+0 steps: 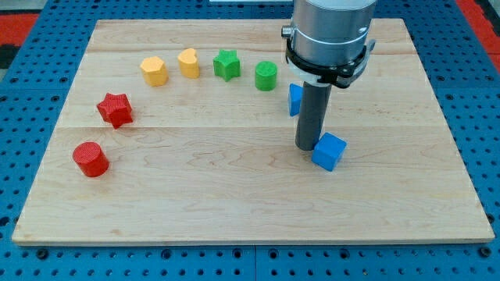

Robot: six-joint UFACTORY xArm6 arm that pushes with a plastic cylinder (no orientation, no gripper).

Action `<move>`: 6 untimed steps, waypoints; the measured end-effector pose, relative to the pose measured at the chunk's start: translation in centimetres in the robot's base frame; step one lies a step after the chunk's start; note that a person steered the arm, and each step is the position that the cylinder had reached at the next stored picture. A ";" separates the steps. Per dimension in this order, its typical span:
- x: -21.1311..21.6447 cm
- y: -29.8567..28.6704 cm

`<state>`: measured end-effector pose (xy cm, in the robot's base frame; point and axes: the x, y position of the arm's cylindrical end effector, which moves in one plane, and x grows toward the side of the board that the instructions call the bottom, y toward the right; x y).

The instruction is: Point at blue triangle

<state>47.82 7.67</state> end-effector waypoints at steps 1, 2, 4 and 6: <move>1.9 0.5; 2.8 1.7; -2.2 -4.3; -6.2 -8.4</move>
